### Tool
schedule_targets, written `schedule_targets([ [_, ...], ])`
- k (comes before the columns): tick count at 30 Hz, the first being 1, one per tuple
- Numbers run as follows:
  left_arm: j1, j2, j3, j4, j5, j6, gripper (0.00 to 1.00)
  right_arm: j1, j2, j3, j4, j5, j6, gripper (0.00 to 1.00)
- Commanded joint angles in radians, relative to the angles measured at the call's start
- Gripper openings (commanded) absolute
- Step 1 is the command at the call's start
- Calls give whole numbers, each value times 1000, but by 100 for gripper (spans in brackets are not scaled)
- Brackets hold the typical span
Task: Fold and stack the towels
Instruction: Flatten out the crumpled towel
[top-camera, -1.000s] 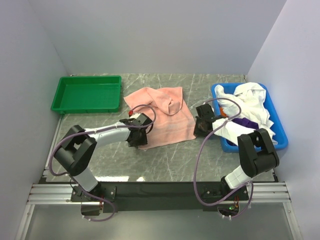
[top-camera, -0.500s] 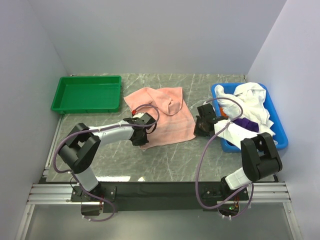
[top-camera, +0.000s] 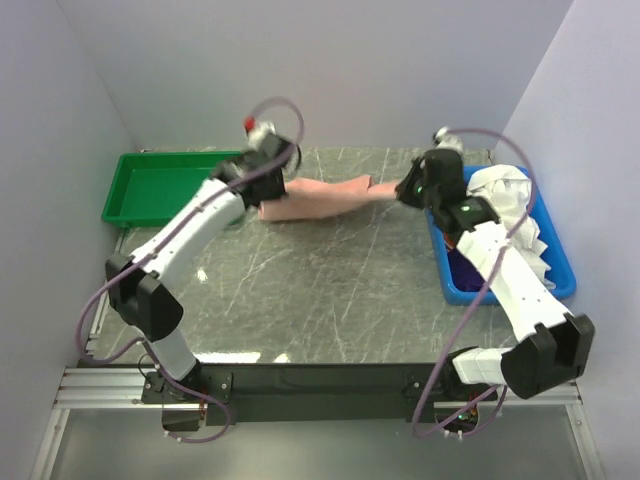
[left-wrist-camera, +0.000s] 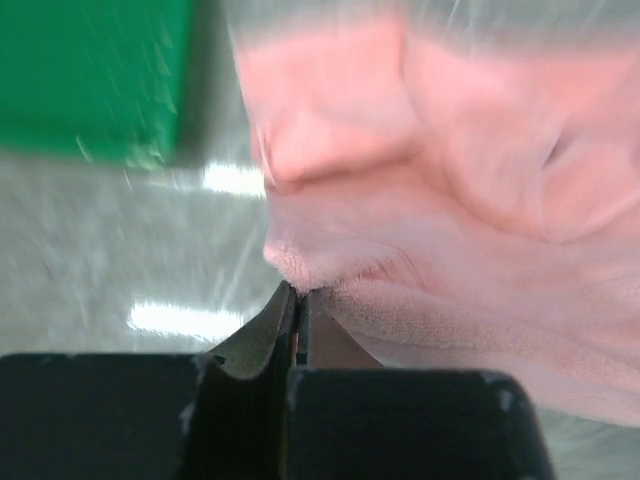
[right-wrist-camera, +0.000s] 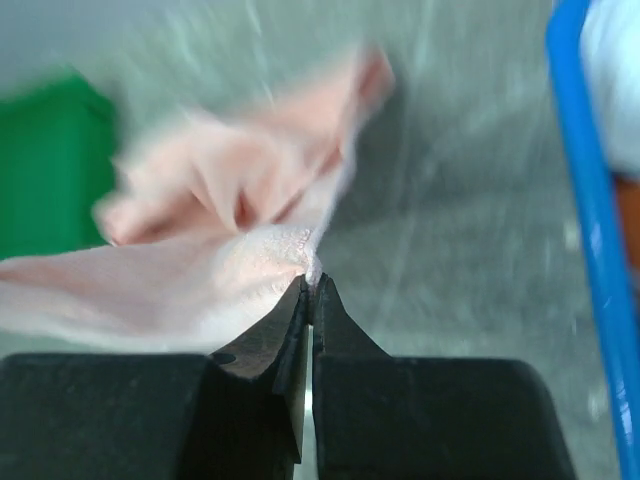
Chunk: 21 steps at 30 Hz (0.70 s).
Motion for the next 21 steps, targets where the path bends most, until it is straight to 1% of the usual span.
schedule_targets([
  [1, 46, -20, 332, -33, -105, 188, 1, -24, -75, 184, 79, 72, -21, 0],
  [2, 72, 15, 406, -22, -109, 245, 1, -32, -68, 227, 95, 80, -41, 0],
  [3, 83, 35, 487, -19, -114, 271, 1, -38, -59, 275, 104, 80, -55, 0],
  [4, 100, 55, 655, -22, -117, 291, 1, -40, -49, 374, 113, 81, -67, 0],
  [5, 103, 84, 730, -8, -117, 335, 1, -43, -39, 416, 122, 86, -99, 0],
  [6, 103, 81, 781, 22, -108, 359, 1, -40, -40, 452, 135, 81, -113, 0],
  [7, 103, 63, 796, 58, -91, 375, 0, -40, -46, 491, 171, 69, -128, 0],
  [8, 103, -7, 763, 167, -76, 401, 0, -38, -64, 505, 188, 61, -154, 0],
  [9, 103, -58, 709, 229, -53, 412, 0, -40, -77, 516, 201, 48, -167, 0],
  [10, 101, -111, 577, 290, -18, 423, 0, -40, -91, 525, 228, 35, -185, 0],
  [11, 103, -215, 512, 358, 7, 440, 0, -40, -126, 522, 240, 23, -220, 0],
  [12, 103, -263, 455, 447, 27, 446, 0, -40, -147, 518, 251, -4, -236, 0],
  [13, 103, -306, 372, 484, 71, 454, 0, -40, -169, 501, 271, -17, -254, 0],
  [17, 101, -469, 299, 526, 173, 466, 0, -40, -290, 478, 270, -83, -318, 0],
  [20, 101, -535, 286, 530, 243, 480, 0, -40, -357, 464, 273, -130, -342, 0],
  [21, 103, -546, 292, 526, 260, 481, 0, -40, -368, 484, 265, -138, -345, 0],
])
